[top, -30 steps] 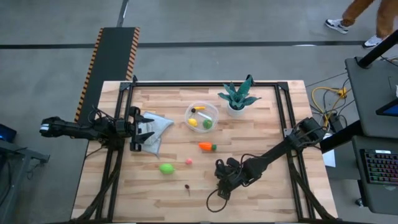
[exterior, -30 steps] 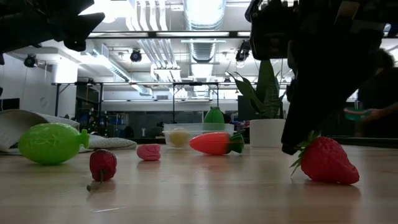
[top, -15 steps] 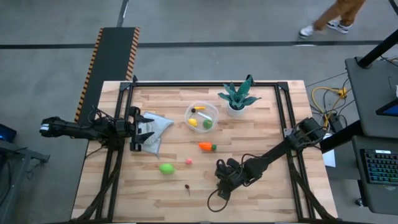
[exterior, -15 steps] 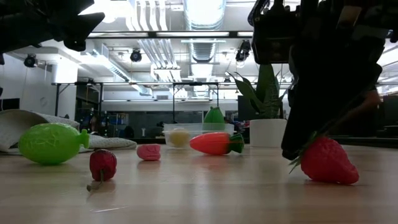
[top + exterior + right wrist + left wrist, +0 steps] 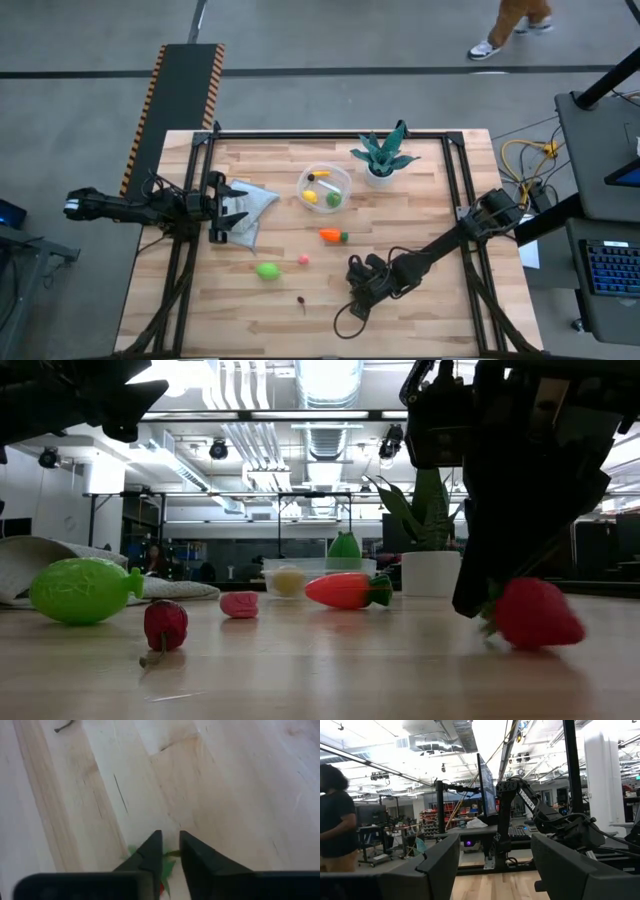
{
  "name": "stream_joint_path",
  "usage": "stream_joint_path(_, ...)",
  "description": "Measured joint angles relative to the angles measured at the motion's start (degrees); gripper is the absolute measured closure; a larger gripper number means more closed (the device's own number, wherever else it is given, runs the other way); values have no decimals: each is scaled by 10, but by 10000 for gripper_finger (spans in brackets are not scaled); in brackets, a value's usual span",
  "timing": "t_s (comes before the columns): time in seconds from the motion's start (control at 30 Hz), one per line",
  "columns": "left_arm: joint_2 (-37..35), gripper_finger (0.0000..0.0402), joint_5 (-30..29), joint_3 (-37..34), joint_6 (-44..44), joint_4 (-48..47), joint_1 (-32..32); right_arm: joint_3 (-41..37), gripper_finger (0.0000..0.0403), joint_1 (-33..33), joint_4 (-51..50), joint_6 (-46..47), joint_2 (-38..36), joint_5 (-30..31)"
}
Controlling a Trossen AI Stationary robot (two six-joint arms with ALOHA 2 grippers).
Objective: Pick and placing Produce into tupperware
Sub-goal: Put the strawberry into the transparent container
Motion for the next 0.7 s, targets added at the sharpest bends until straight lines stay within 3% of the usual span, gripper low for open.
stream_joint_path(0.17,0,171,0,0,0,0,0,0,391,0,0,-13,0,0)
stream_joint_path(0.7,0,171,0,1,0,0,0,29,394,-19,-2,-79,0,0)
